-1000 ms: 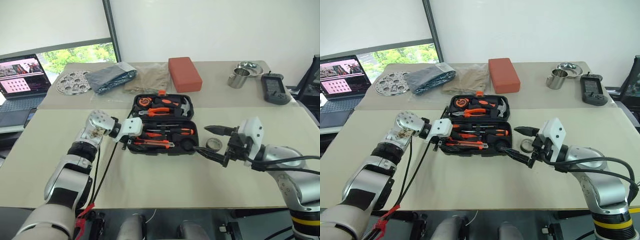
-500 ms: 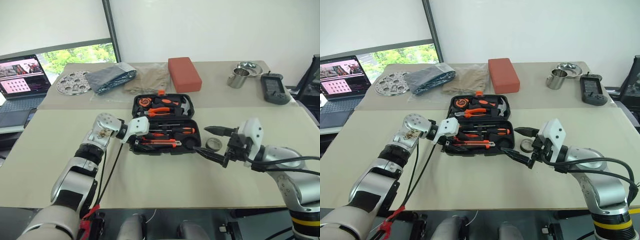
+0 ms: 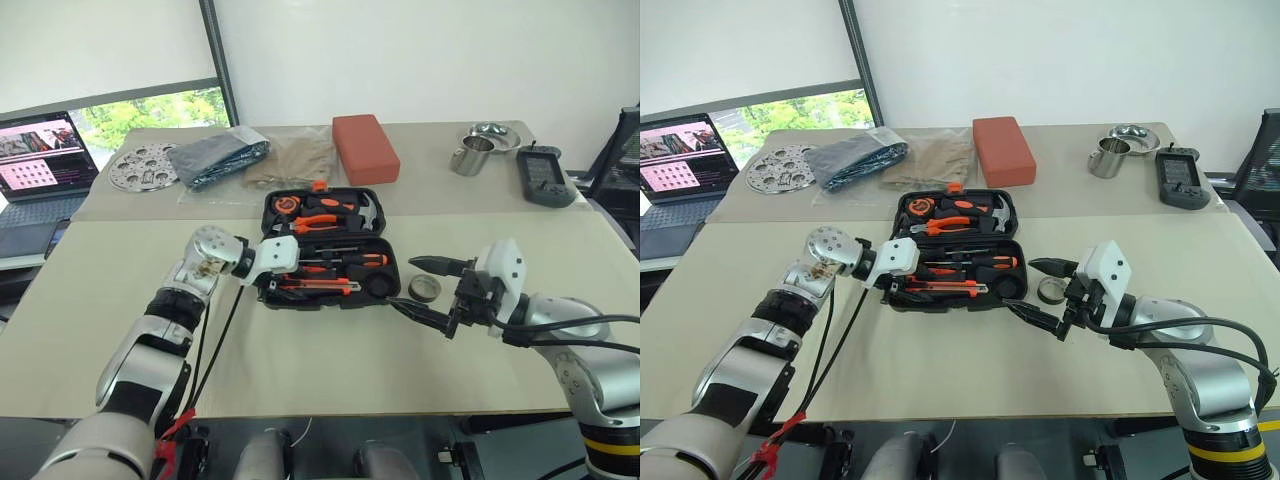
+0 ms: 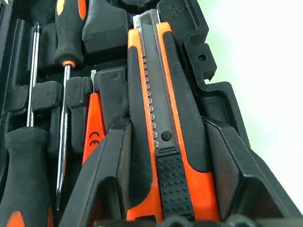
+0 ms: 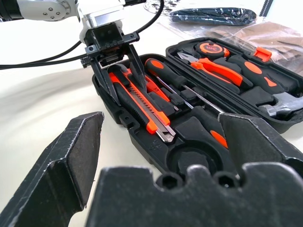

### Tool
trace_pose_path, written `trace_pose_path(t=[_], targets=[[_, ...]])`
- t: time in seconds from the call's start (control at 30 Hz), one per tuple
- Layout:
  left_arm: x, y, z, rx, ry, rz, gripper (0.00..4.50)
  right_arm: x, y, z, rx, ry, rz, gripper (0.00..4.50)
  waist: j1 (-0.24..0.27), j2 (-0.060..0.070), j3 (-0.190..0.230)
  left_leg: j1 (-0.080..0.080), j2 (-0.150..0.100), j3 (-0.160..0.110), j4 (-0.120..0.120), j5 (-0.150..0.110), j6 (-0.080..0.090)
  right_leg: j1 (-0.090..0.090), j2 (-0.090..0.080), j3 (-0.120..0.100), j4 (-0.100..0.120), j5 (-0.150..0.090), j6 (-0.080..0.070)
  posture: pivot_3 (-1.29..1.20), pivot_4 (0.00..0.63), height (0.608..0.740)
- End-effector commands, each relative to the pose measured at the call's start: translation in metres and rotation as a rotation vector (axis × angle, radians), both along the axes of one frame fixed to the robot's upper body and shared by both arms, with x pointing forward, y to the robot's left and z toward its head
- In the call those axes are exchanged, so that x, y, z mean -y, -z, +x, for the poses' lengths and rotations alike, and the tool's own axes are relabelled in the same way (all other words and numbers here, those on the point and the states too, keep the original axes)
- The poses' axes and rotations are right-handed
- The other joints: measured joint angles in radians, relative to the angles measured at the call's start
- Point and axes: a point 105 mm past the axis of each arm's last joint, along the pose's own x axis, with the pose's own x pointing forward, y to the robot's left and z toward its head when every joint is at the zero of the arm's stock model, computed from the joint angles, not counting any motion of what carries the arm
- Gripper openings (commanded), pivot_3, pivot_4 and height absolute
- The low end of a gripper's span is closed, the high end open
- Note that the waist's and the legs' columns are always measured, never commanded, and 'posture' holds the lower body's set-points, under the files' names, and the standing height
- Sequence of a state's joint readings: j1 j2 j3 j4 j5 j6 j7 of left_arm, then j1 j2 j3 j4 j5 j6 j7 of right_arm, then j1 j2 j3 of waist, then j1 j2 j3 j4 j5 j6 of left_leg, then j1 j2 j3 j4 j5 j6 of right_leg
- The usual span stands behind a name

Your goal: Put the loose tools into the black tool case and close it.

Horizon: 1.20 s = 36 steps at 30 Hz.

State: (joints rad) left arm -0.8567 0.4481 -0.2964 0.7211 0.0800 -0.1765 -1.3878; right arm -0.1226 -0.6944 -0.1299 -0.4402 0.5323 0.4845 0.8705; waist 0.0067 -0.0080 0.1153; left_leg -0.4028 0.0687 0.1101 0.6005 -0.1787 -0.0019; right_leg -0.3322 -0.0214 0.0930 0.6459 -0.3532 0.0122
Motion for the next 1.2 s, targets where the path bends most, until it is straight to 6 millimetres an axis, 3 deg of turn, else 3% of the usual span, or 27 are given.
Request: trace_pose_path(t=[0.03, 0.17, 0.27, 0.57, 0.63, 0.77, 0.93, 1.13, 1.2], targets=[[-0.005, -0.002, 0.010, 0.061, -0.068, 0.027, 2.92, -0.003, -0.010, -0.001, 0.057, -0.011, 0.008, 4.50, 0.000, 0.000, 0.000, 0.000, 0.000, 0.000, 0.000, 0.000, 0.000, 0.000, 0.000, 0.000, 0.000, 0.000, 0.000, 0.00, 0.150, 0.740], [-0.007, -0.004, 0.014, 0.112, -0.086, 0.033, 4.39, -0.002, -0.009, -0.001, 0.054, -0.009, 0.007, 4.50, 0.000, 0.000, 0.000, -0.001, 0.000, -0.001, 0.000, 0.000, 0.000, 0.000, 0.000, 0.000, 0.000, 0.000, 0.000, 0.00, 0.150, 0.740], [-0.007, -0.014, 0.011, 0.101, -0.081, -0.011, 4.45, -0.001, -0.008, -0.001, 0.052, -0.009, 0.004, 4.50, -0.006, 0.000, 0.000, -0.001, 0.000, 0.000, 0.000, 0.000, 0.000, -0.001, 0.000, 0.001, 0.000, 0.000, 0.000, 0.00, 0.150, 0.740], [-0.006, -0.084, 0.000, 0.058, -0.052, -0.256, 4.45, -0.002, -0.007, 0.001, 0.049, -0.019, 0.002, 4.50, -0.016, 0.000, 0.000, -0.001, 0.000, 0.000, -0.001, 0.000, -0.001, -0.002, 0.001, 0.001, 0.000, 0.000, 0.000, 0.00, 0.150, 0.740], [-0.006, -0.087, 0.007, 0.096, -0.088, -0.264, 4.45, -0.003, -0.007, 0.002, 0.048, -0.022, 0.003, 4.50, -0.017, 0.000, 0.000, -0.001, 0.000, 0.000, -0.001, 0.001, -0.001, -0.002, 0.000, 0.001, 0.000, 0.000, 0.000, 0.00, 0.150, 0.740], [0.007, -0.073, 0.006, 0.101, -0.072, -0.279, 4.45, -0.005, -0.005, 0.003, 0.051, -0.027, 0.007, 4.50, -0.017, 0.000, 0.000, -0.001, 0.000, 0.000, -0.001, 0.001, -0.001, -0.001, 0.000, 0.001, 0.000, 0.000, 0.000, 0.00, 0.150, 0.740], [0.014, -0.047, -0.003, 0.058, 0.009, -0.241, 2.54, -0.004, -0.006, 0.003, 0.055, -0.028, 0.007, 4.50, -0.019, 0.000, 0.000, -0.001, 0.000, 0.000, -0.001, 0.001, -0.001, -0.001, 0.000, 0.001, 0.000, 0.000, 0.000, 0.00, 0.150, 0.740], [0.013, -0.023, 0.004, 0.036, -0.007, -0.204, 0.42, -0.003, -0.006, 0.001, 0.056, -0.020, 0.006, 4.50, -0.018, 0.000, 0.000, -0.001, 0.000, 0.001, -0.001, 0.001, -0.001, -0.001, 0.001, 0.001, 0.000, 0.000, 0.000, 0.00, 0.150, 0.740], [0.012, -0.014, 0.006, 0.039, -0.007, -0.173, 0.04, -0.003, -0.005, 0.001, 0.056, -0.018, 0.007, 4.50, -0.018, 0.000, 0.000, -0.001, 0.000, 0.000, 0.000, 0.001, -0.001, -0.001, 0.001, 0.001, 0.000, 0.000, 0.000, 0.00, 0.150, 0.740]])
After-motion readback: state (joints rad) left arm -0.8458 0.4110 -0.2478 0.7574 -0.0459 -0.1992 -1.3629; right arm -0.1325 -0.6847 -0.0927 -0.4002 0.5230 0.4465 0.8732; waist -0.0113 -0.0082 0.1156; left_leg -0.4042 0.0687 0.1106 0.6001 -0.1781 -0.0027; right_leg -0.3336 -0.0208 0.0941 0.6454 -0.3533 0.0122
